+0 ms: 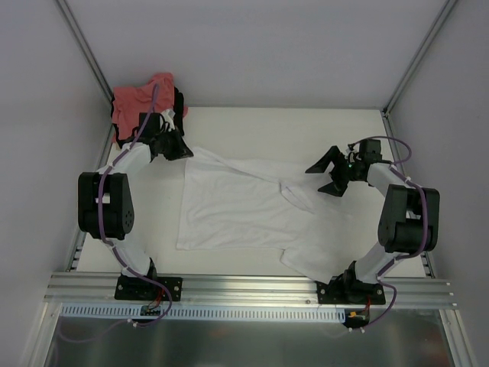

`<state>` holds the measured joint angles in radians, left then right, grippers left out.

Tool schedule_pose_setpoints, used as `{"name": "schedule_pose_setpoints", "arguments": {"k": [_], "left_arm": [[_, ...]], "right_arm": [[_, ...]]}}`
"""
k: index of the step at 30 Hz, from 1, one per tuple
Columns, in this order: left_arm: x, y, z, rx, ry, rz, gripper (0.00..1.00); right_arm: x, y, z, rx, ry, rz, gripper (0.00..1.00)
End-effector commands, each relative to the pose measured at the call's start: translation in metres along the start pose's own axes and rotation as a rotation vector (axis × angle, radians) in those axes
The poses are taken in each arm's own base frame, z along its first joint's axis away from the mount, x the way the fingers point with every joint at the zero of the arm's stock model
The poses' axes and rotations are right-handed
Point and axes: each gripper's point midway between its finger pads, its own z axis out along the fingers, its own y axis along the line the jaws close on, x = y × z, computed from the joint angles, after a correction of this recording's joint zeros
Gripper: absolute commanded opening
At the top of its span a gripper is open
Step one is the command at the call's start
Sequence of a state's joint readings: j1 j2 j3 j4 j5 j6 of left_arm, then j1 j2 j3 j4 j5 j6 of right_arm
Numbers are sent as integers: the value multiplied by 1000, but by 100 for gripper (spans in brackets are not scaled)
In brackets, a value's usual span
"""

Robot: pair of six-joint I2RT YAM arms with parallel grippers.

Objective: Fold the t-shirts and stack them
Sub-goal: Fold the flattened tshirt in 1/3 of the way

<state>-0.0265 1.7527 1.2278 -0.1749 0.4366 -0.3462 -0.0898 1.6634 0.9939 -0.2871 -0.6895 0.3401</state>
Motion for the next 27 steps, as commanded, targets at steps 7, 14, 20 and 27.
{"name": "schedule_pose_setpoints", "arguments": {"k": [7, 14, 20, 27], "left_arm": [[8, 3, 0, -8, 28, 34, 6], [8, 10, 11, -21, 39, 3, 57], [-4, 12, 25, -10, 42, -16, 53], [3, 24, 33, -59, 85, -41, 50]], "right_arm": [[-6, 18, -14, -37, -30, -39, 99], [-4, 14, -15, -26, -26, -42, 100], [-5, 12, -17, -20, -25, -43, 99], [-8, 8, -16, -12, -25, -35, 100]]}}
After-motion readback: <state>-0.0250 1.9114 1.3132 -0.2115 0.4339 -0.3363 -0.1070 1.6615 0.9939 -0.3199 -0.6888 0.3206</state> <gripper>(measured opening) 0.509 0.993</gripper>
